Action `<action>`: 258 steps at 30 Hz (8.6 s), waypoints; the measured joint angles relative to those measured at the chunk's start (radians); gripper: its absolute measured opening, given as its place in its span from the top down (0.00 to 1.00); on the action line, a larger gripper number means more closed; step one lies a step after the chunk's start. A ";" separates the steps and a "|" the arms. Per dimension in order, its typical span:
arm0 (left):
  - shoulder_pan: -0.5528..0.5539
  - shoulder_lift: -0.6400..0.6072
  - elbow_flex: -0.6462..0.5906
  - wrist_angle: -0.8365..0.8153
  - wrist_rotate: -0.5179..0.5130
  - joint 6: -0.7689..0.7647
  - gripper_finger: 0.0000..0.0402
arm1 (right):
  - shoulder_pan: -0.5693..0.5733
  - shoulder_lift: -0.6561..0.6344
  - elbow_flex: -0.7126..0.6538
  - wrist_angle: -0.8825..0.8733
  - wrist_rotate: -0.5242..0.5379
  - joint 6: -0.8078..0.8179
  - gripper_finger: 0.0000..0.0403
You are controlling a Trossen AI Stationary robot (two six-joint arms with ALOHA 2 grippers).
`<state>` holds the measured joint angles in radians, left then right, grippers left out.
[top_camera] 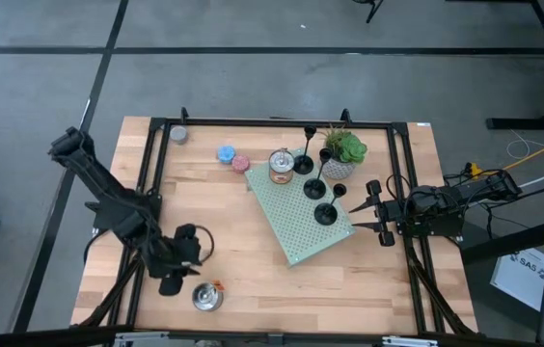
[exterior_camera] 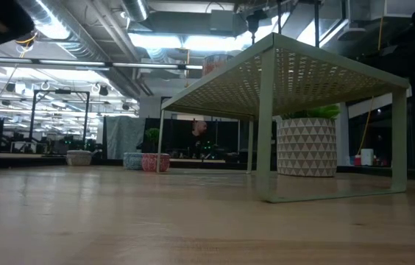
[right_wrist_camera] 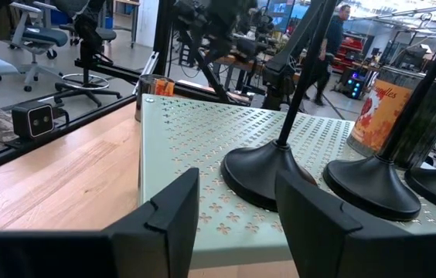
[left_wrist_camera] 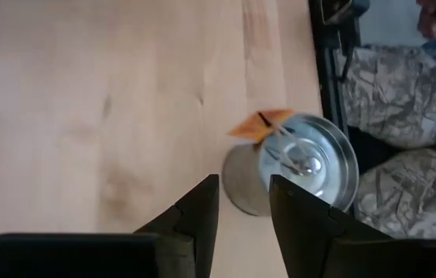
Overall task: Pick & Place candle stick holders
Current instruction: Put the brown canned scented candle on the shelf aligned with the other canned scented candle
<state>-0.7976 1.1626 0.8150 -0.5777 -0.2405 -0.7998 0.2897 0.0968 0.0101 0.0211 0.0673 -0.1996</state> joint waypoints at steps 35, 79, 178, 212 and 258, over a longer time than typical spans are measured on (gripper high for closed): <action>-0.212 0.048 0.001 0.442 0.063 0.570 0.94 | 0.000 0.000 0.000 0.000 0.000 0.000 0.57; -0.111 0.282 0.006 0.222 -0.019 0.860 0.95 | 0.000 0.000 0.000 0.000 0.000 0.000 0.57; 0.328 0.194 0.362 -0.003 -0.077 0.741 1.00 | 0.000 0.000 0.000 0.000 0.000 0.000 0.57; 0.641 0.306 0.495 0.205 0.103 1.053 1.00 | 0.000 0.000 0.000 0.000 0.000 0.000 0.57; 0.678 0.440 0.497 0.339 0.048 1.128 0.81 | 0.000 0.000 0.000 0.000 0.000 0.000 0.57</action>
<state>-0.1200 1.6031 1.3117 -0.2390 -0.1921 0.3283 0.2896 0.0968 0.0104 0.0208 0.0673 -0.1994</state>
